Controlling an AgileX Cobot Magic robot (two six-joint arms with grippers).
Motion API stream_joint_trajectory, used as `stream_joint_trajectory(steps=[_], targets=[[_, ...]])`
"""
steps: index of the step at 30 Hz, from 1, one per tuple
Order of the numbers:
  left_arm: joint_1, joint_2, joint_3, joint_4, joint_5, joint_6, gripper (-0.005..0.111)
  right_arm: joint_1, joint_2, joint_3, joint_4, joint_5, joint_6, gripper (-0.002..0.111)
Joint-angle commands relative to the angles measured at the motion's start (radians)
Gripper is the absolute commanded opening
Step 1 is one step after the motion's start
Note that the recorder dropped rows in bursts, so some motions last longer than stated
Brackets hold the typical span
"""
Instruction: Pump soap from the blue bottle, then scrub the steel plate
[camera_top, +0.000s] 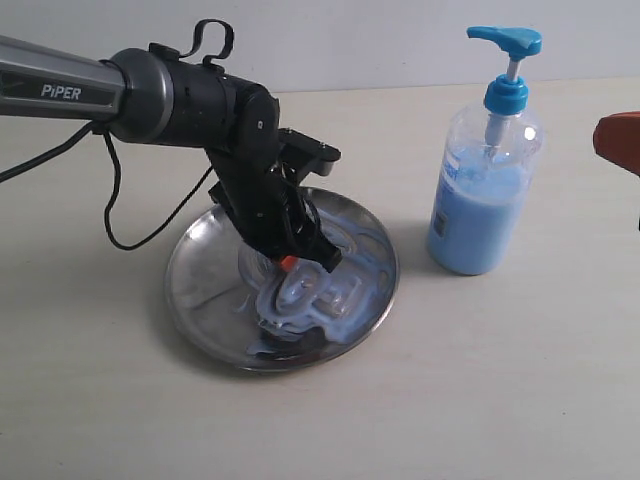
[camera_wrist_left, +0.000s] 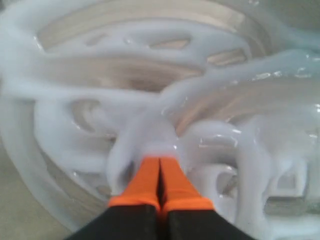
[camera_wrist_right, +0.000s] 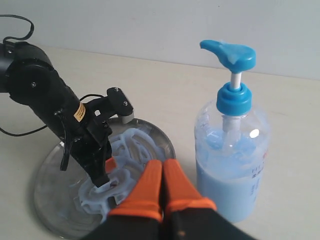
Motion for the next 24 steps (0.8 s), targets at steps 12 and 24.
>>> stream_joint_trajectory(steps=[12, 24], targets=[[0.001, 0.005, 0.004, -0.372, 0.212, 0.154, 0.000, 0.001, -0.003, -0.001, -0.003, -0.006, -0.005, 0.000], [0.001, 0.007, 0.004, -0.459, 0.004, 0.157, 0.000, 0.001, -0.003, -0.001, -0.003, -0.006, -0.005, 0.000]])
